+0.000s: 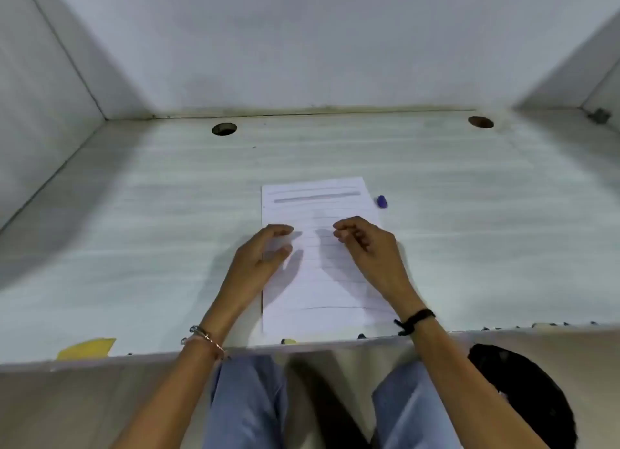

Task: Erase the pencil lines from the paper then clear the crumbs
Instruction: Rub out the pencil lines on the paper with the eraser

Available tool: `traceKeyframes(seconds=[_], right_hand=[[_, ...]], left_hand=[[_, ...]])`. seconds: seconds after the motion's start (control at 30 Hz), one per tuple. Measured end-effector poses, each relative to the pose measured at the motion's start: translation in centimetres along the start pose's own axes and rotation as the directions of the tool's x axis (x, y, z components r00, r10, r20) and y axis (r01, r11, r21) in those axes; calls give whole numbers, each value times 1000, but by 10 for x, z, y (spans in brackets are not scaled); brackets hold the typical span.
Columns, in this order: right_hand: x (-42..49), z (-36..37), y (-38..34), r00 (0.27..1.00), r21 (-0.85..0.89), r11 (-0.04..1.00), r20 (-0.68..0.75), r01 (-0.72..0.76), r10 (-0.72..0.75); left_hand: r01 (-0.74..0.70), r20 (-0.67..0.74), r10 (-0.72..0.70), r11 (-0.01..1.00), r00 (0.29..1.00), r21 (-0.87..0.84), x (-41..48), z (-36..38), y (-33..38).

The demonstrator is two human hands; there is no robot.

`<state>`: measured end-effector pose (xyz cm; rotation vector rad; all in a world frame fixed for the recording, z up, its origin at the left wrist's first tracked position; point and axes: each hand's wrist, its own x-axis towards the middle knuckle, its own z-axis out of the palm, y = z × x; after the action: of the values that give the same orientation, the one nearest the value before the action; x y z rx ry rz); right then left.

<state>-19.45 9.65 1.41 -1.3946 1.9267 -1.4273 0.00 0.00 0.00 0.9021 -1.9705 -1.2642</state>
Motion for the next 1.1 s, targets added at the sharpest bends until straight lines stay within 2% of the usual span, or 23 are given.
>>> traceKeyframes(seconds=[0.07,0.13,0.2,0.33,0.47,0.57,0.63,0.73,0.87,1.1], right_hand=[[-4,-1,-3,1000,0,1000,2,-25,25],[-3,-1,-2,999,-7,999,3,-45,45],[-2,1,-1,1000,-25,999,4,-28,28],[-3,3,2,1000,-22,1000,-17,0,-1],[-1,4,5,998,-72,996,-33,44,-47],[5,3,13,975,-214,972,-178,93,-132],[14,-3,22,949,-307,951,-289,33,-126],[34,-17,42,956,-415,909,-283,-46,-81],[59,-25,55,986,-405,914,-159,-25,-43],[69,-30,57,957,-256,965,-291,-52,-26]], left_hand=[[-50,45,40,970,998,238,-5,-1,-5],[-101,152,35,886,988,452,-5,2,-11],[-139,198,38,839,979,526,-3,4,-11],[-194,262,47,796,964,574,-3,3,-10],[-189,254,45,794,966,577,-5,5,-8],[-179,238,43,789,970,587,-6,6,-9],[-178,224,47,769,974,614,-5,7,-10],[-165,202,38,733,979,660,-3,11,-12],[-147,162,48,710,986,688,-4,14,-15],[-146,200,12,727,980,671,-3,11,-14]])
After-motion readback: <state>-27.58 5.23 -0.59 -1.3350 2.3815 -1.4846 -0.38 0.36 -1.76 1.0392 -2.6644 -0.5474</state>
